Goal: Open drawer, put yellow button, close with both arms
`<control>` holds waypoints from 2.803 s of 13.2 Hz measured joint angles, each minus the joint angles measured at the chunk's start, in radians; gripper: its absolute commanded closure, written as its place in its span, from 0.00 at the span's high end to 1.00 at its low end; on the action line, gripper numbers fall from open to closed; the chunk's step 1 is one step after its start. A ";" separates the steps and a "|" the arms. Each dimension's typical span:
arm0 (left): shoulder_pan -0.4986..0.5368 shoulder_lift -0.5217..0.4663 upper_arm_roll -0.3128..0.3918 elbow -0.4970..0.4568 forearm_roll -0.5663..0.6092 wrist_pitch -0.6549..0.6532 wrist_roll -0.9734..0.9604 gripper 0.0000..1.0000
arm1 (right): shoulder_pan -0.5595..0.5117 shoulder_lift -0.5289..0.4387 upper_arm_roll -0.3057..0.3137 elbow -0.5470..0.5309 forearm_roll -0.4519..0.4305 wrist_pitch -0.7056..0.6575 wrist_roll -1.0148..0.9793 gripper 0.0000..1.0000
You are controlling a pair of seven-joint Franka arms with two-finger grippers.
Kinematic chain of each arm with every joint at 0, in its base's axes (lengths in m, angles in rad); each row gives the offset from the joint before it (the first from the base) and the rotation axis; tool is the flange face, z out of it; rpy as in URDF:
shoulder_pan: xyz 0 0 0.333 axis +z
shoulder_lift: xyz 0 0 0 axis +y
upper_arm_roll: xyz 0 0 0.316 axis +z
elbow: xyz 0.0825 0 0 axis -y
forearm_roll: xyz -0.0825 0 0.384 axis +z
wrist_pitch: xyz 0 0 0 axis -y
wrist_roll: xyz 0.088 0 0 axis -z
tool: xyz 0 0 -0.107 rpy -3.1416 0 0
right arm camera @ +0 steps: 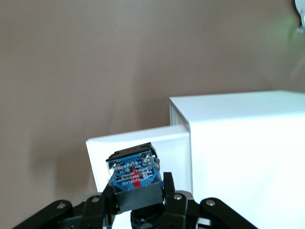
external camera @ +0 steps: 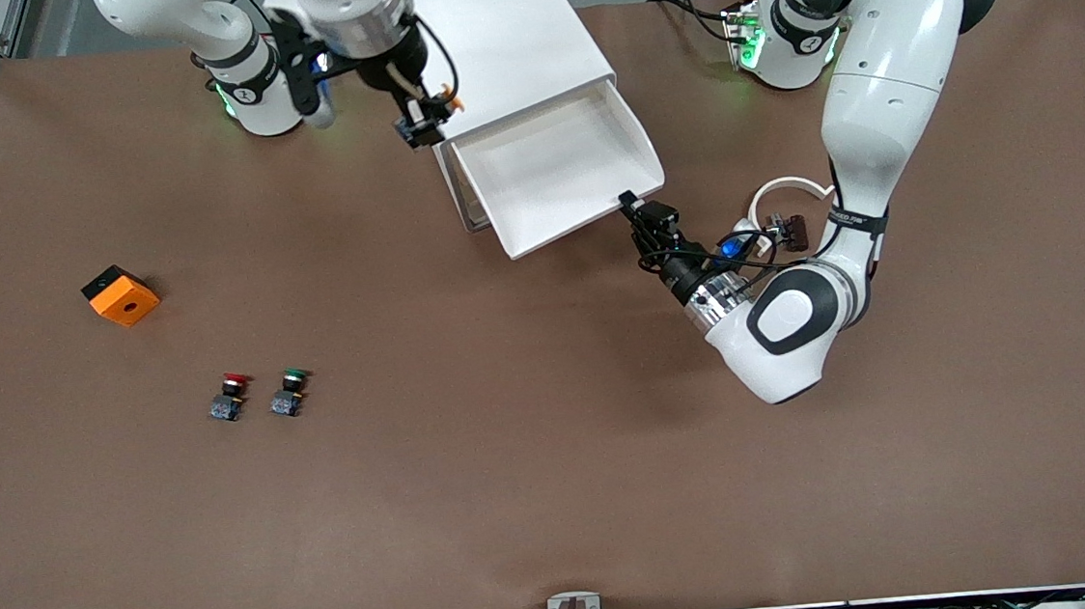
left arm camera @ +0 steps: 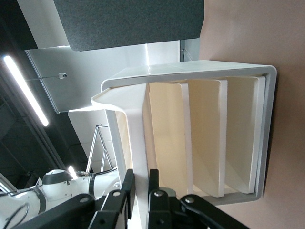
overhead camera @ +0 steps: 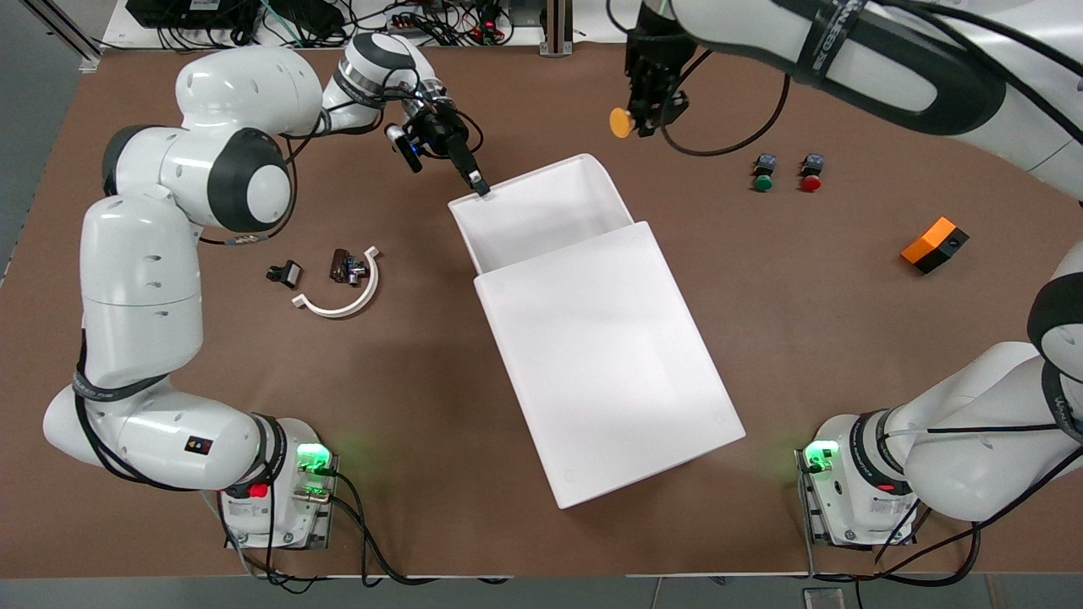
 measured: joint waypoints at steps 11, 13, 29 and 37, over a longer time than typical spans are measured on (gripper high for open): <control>0.074 -0.002 -0.001 0.035 0.000 -0.049 0.032 1.00 | 0.169 0.268 -0.004 0.178 -0.039 0.053 0.288 0.00; 0.079 -0.005 -0.001 0.038 0.000 -0.050 0.033 1.00 | 0.171 0.298 -0.006 0.192 -0.041 0.054 0.304 0.00; 0.129 -0.236 -0.007 0.142 0.804 0.065 1.115 1.00 | 0.202 0.462 -0.010 0.197 -0.071 0.225 0.433 0.00; 0.191 -0.315 -0.022 0.127 1.007 0.220 1.754 1.00 | 0.206 0.482 -0.010 0.197 -0.072 0.272 0.453 0.00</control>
